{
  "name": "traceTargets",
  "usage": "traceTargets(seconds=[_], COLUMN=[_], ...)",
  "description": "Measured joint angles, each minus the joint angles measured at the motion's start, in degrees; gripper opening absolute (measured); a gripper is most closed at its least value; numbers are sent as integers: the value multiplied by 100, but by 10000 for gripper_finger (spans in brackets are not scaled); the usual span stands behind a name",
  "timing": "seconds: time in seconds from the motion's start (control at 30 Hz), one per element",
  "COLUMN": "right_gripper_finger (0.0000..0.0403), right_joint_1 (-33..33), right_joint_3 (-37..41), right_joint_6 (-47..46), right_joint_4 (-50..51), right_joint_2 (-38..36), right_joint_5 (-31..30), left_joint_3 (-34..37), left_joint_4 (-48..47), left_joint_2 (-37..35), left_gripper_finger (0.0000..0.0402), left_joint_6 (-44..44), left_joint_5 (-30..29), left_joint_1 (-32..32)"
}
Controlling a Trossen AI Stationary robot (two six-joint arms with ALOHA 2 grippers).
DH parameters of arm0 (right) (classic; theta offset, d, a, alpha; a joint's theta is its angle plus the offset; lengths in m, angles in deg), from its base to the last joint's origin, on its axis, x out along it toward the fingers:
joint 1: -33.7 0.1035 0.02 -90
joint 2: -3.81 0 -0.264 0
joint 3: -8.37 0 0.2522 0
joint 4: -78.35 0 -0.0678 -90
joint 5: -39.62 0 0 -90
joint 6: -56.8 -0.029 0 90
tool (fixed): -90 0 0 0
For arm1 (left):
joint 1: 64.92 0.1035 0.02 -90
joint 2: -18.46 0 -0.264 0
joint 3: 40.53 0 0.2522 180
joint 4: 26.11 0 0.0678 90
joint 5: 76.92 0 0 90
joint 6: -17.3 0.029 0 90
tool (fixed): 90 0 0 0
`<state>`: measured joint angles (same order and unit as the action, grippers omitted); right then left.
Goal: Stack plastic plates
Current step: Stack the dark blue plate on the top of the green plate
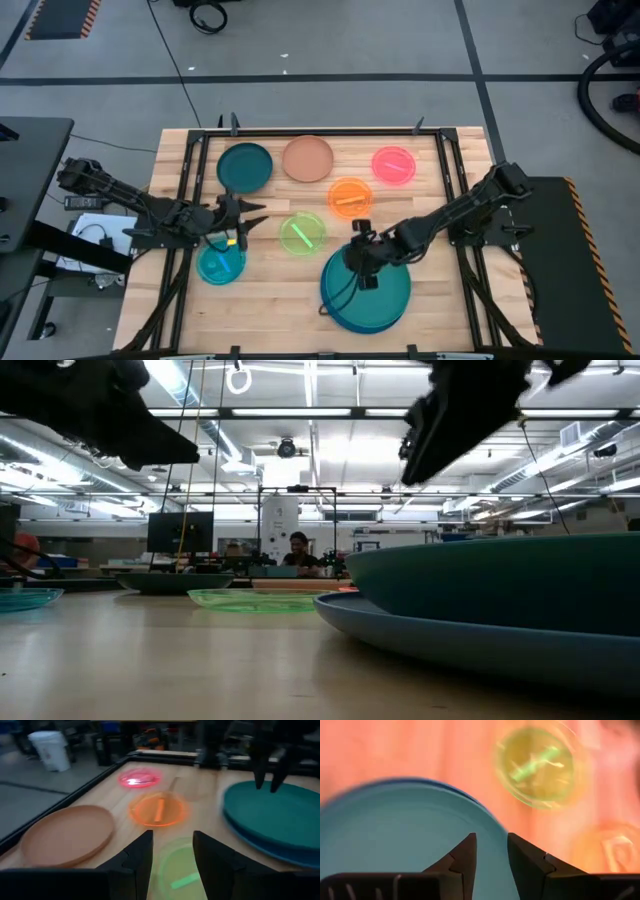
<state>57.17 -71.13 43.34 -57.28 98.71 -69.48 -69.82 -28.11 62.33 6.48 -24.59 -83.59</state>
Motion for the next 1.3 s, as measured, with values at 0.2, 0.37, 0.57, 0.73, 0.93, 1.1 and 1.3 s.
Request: traceTargets(seconds=[0.2, 0.37, 0.57, 0.73, 0.93, 1.1, 1.3], right_gripper_finger=[119, 119, 119, 119, 119, 119, 119], right_joint_1=[-46, -69, -190, -352, -535, -677, -687], right_joint_3=[583, 997, 1474, 1635, 1677, 1677, 1677], right_joint_6=[-204, -160, -146, -28, 450, 532, 809], right_joint_4=[-263, -988, -1256, -1715, -2028, -2038, -2069], right_joint_2=[-320, -568, -779, -838, -836, -836, -836], right_joint_5=[-915, -1191, -1730, -1819, -1960, -2018, -2370], left_joint_3=[0, 0, 0, 0, -625, -1285, -1761], left_joint_4=[-257, -803, -1229, -1312, -1895, -2692, -3193], left_joint_2=[-2, -1, 0, 178, 955, 1671, 2395], left_gripper_finger=[146, 146, 146, 146, 146, 146, 146], left_joint_6=[-234, -519, -539, -503, -319, -41, 278], left_joint_5=[981, 1631, 2084, 2114, 2252, 2258, 2266], left_joint_1=[963, 1798, 2609, 2976, 3213, 3429, 3664])
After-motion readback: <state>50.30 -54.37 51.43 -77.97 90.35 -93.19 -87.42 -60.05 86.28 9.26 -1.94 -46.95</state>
